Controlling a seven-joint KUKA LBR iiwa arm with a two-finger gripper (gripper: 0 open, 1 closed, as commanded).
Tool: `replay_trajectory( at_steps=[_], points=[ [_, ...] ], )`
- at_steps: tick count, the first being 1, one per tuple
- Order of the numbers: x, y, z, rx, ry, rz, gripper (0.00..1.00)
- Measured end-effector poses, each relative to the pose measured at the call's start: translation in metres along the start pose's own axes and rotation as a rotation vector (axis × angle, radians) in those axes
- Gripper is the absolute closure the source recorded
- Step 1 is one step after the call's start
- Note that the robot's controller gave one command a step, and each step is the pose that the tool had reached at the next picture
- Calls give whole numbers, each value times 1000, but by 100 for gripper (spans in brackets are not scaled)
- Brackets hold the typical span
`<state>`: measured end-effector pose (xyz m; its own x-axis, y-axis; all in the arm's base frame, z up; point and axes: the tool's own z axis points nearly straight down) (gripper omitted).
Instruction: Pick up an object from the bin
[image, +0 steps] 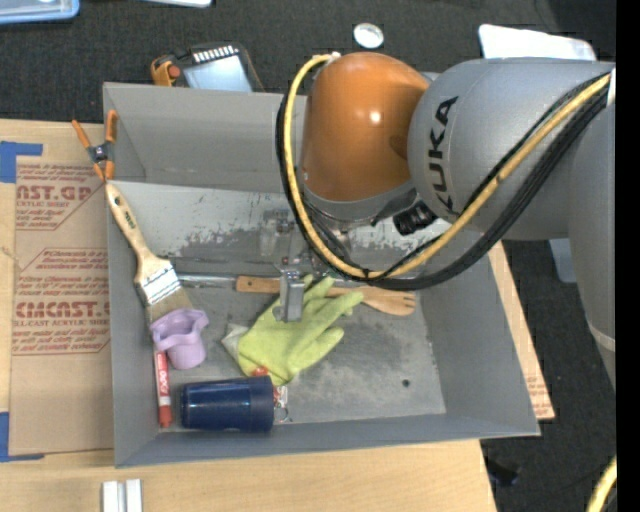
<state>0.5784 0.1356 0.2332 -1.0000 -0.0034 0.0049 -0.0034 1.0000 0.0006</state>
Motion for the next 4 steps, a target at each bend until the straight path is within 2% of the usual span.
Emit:
replay_trajectory(
  at_steps=[1, 2, 3, 4],
  points=[
    [-1, -1, -5, -1, -7, 2, 0],
    [7, -24, 55, 0, -9, -136, 0],
    [6, -64, 141, 1, -19, -397, 0],
    [8, -63, 170, 1, -17, -400, 0]
  ],
)
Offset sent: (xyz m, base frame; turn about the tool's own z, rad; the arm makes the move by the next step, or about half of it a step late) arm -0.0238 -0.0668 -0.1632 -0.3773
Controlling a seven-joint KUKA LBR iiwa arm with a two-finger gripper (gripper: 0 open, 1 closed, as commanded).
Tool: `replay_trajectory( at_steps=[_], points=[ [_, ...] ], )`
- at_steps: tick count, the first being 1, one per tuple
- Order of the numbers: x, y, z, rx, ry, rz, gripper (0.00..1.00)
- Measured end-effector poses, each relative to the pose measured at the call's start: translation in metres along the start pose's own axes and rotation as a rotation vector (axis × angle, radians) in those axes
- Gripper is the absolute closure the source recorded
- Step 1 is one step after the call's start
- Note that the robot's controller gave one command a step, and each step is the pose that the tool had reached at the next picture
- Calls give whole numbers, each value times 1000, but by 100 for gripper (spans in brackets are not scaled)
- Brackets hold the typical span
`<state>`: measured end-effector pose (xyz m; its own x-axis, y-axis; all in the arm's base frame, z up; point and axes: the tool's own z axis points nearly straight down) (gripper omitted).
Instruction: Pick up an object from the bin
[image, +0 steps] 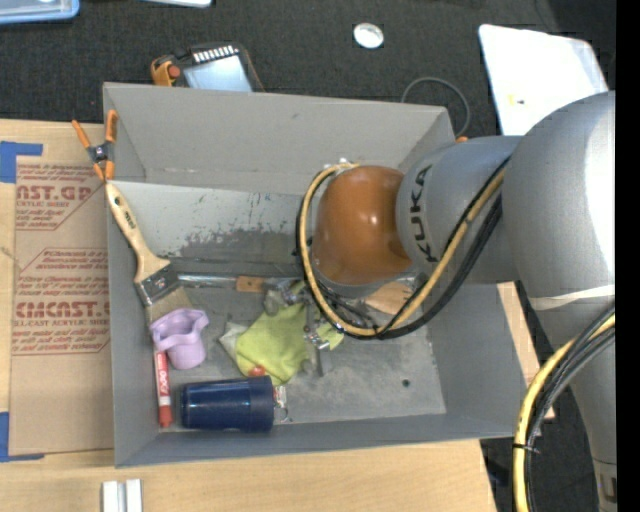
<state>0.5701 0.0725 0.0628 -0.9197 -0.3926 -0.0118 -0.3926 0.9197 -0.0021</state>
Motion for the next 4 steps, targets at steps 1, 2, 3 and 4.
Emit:
replay_trajectory(
  at_steps=[1, 2, 3, 4],
  points=[
    [0, -4, -1, -3, -7, -13, 0],
    [-5, 4, -7, -1, -12, -2, 100],
    [-5, 4, -7, -1, -12, -2, 100],
    [-3, 4, -24, -3, -5, -2, 100]
  ],
)
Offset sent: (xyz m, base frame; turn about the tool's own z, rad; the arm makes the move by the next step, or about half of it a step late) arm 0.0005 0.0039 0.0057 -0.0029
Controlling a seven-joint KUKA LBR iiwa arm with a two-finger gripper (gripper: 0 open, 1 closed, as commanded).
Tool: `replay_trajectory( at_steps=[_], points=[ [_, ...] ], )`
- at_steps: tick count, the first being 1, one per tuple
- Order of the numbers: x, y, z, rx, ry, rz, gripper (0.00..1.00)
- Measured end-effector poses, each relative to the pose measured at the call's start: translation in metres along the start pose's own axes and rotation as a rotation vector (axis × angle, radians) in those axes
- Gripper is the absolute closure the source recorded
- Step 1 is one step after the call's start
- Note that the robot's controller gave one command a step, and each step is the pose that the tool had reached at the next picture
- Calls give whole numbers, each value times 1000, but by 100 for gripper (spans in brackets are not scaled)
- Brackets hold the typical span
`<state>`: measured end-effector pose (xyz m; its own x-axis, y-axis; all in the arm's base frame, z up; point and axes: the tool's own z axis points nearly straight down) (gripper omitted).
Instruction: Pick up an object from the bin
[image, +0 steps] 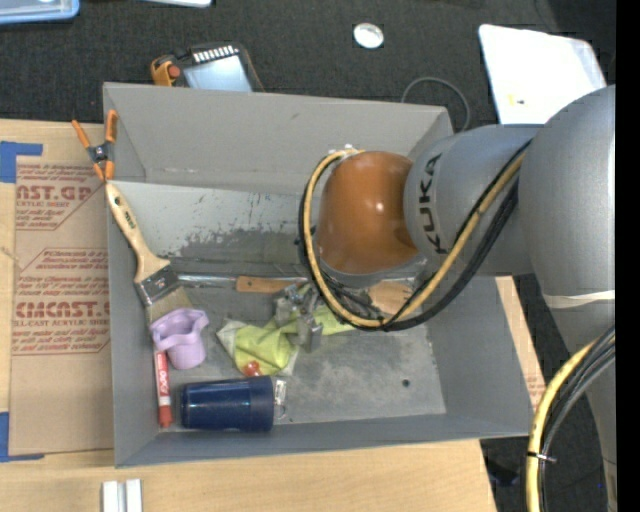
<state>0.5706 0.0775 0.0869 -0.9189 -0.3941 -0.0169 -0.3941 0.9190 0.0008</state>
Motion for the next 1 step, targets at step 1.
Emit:
replay_trajectory(
  at_steps=[1],
  points=[
    [-2, 0, -31, 2, -5, -1, 100]
  ],
)
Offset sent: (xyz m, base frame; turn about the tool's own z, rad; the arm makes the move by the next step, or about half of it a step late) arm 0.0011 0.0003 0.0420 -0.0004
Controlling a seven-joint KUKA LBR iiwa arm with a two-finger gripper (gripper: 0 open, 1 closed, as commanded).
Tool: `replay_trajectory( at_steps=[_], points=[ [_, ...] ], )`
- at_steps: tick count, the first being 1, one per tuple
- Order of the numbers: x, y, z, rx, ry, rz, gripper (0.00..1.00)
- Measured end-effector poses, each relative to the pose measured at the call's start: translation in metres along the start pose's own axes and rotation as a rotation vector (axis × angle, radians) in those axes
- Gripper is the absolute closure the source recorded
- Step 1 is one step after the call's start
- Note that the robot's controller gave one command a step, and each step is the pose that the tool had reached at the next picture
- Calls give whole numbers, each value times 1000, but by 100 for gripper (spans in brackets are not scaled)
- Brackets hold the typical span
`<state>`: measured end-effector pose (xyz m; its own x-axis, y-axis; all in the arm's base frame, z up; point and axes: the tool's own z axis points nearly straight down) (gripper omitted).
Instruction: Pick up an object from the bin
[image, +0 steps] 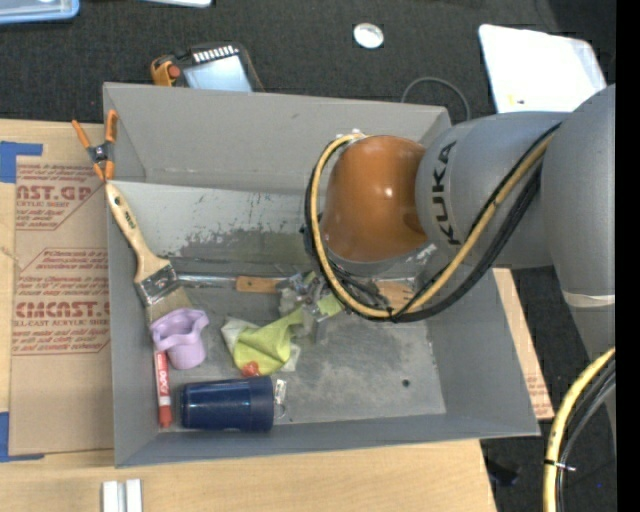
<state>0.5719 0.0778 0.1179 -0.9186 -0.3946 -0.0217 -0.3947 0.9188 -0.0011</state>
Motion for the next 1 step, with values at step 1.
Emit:
replay_trajectory(
  at_steps=[1],
  points=[
    [0, 0, -9, 0, -2, 1, 100]
  ],
)
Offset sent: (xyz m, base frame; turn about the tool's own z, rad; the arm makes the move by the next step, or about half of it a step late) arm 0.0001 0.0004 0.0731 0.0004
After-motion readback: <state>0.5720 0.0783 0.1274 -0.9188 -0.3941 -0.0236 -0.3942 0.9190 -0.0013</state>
